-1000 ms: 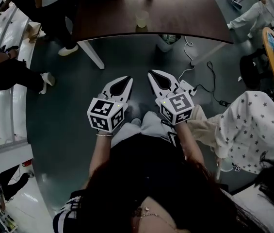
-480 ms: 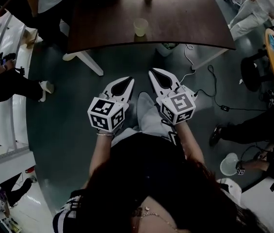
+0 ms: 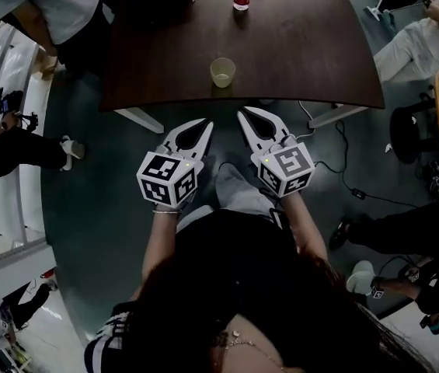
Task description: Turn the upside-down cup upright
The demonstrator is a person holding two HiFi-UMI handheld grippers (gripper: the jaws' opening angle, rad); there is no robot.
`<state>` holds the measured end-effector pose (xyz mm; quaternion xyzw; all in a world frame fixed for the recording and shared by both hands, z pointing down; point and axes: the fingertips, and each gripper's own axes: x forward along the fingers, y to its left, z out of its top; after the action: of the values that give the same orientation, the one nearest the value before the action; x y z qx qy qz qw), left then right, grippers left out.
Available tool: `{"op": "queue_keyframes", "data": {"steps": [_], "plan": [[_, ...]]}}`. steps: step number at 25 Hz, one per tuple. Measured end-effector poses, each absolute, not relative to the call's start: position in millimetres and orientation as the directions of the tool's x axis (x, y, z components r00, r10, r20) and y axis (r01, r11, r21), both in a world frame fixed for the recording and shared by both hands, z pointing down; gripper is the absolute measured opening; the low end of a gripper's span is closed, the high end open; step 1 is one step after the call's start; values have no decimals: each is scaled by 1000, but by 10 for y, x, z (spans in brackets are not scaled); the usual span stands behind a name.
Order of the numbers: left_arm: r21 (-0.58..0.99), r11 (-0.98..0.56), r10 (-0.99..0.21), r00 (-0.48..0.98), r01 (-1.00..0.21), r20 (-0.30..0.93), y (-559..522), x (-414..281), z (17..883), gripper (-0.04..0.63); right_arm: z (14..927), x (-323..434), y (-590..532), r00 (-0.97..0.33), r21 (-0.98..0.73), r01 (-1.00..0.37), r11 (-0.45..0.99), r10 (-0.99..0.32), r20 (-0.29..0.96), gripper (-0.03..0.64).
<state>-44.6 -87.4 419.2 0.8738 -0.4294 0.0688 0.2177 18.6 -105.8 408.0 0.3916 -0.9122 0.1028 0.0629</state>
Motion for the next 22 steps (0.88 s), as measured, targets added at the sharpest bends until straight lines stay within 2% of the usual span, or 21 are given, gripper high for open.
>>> {"op": "queue_keyframes", "data": {"steps": [11,22], "plan": [[350,-489,-737,593,-799,323,-1617,-468,4258,17,4187,195,-1842,-709,-149,-702,696,-666,232,18],[344,-531,-717,627,-774,303,-2060,-619,4177,17,4125,154,-2233,-646,-138,-762,632,-736,202,18]]}}
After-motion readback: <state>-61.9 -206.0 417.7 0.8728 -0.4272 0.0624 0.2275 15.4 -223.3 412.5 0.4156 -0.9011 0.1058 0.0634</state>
